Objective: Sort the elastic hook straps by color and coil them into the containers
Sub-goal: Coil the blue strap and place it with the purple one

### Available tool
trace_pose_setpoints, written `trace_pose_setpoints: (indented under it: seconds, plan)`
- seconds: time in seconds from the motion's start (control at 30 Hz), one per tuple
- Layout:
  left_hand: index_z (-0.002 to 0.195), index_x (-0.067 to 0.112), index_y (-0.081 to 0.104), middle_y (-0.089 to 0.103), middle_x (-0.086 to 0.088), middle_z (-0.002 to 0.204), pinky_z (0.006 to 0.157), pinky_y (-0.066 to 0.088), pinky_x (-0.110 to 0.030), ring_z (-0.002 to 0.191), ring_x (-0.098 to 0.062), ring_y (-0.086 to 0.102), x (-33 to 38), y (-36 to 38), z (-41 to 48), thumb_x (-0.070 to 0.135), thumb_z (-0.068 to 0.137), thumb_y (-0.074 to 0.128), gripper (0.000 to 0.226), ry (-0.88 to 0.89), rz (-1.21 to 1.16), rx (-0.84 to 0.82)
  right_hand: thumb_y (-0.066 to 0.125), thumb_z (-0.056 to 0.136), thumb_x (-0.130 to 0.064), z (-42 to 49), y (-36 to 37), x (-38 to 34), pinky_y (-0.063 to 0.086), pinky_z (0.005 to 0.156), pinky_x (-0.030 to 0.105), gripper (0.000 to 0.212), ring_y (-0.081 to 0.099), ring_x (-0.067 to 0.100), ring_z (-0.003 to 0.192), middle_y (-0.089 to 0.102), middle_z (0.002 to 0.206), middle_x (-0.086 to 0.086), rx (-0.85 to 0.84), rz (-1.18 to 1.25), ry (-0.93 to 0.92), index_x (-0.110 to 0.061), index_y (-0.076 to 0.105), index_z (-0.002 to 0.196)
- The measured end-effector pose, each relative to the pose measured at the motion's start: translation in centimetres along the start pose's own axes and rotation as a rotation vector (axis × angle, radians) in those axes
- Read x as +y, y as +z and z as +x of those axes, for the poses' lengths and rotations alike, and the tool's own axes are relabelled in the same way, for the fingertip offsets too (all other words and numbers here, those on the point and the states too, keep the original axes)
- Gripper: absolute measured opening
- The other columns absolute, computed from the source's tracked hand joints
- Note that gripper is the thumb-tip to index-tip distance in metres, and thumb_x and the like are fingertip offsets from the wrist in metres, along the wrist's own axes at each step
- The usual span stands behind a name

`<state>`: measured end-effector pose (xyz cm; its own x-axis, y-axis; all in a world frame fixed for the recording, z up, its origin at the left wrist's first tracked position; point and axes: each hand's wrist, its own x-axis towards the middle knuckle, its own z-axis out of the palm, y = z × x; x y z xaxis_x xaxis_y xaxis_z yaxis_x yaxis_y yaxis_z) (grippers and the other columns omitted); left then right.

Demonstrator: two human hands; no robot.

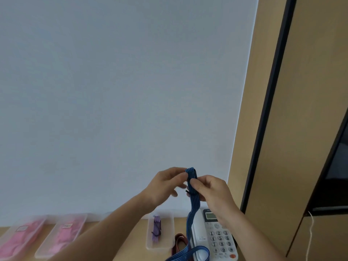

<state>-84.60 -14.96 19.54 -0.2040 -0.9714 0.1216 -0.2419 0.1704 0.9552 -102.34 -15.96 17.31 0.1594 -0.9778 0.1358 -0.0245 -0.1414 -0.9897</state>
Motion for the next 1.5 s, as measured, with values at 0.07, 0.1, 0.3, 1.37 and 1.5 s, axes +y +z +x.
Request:
trace_pose_setpoints:
  seconds: [0.07, 0.1, 0.3, 1.37, 1.5]
  plan:
    - [0.110, 0.018, 0.074, 0.074, -0.004, 0.108, 0.085, 0.051, -0.034, 0.101, -0.018, 0.067, 0.2, -0.1, 0.0, 0.024, 0.101, 0.052, 0.024, 0.017, -0.051, 0.006, 0.067, 0.093, -0.023, -0.2, 0.6, 0.1, 0.060, 0.066, 0.031, 0.023, 0.075, 0.030, 0.075, 0.076, 0.084, 0.011, -0.041, 0.041, 0.032, 0.000, 0.064, 0.093]
    - [0.108, 0.015, 0.075, 0.074, -0.007, 0.107, 0.088, 0.051, -0.036, 0.097, -0.018, 0.067, 0.2, 0.0, -0.1, 0.022, 0.101, 0.053, 0.024, 0.016, -0.073, 0.005, 0.065, 0.094, -0.025, -0.3, 0.9, 0.3, 0.060, 0.064, 0.032, 0.027, 0.075, 0.032, 0.075, 0.076, 0.083, 0.013, -0.050, 0.065, 0.048, 0.002, 0.061, 0.095]
    - [0.098, 0.007, 0.076, 0.076, -0.013, 0.096, 0.095, 0.051, -0.047, 0.096, -0.034, 0.069, -0.1, -0.1, -0.1, 0.021, 0.102, 0.051, 0.029, 0.010, -0.159, 0.145, 0.054, 0.101, -0.025, -0.9, 1.6, 1.4, 0.055, 0.066, 0.034, 0.023, 0.067, 0.026, 0.067, 0.074, 0.082, 0.016, -0.169, 0.124, 0.063, -0.005, 0.062, 0.107]
    - [0.110, 0.018, 0.069, 0.061, 0.011, 0.070, 0.054, 0.048, -0.023, 0.058, -0.008, 0.053, -2.1, -0.4, 0.0, 0.019, 0.098, 0.048, 0.024, 0.739, 0.799, 0.186, 0.044, 0.097, -0.057, -0.9, 2.2, 0.0, 0.047, 0.053, 0.032, 0.066, 0.054, 0.022, 0.050, 0.068, 0.069, 0.016, 0.016, 0.120, 0.157, 0.002, 0.071, 0.088]
    - [0.110, 0.010, 0.070, 0.059, 0.005, 0.076, 0.047, 0.043, -0.023, 0.060, -0.011, 0.047, -2.5, -0.6, 0.1, 0.000, 0.087, 0.047, 0.034, 0.933, 1.005, 0.170, 0.054, 0.093, -0.053, -1.1, 2.5, -0.1, 0.046, 0.047, 0.026, 0.056, 0.055, 0.020, 0.048, 0.071, 0.072, 0.019, 0.013, 0.136, 0.127, 0.001, 0.072, 0.088]
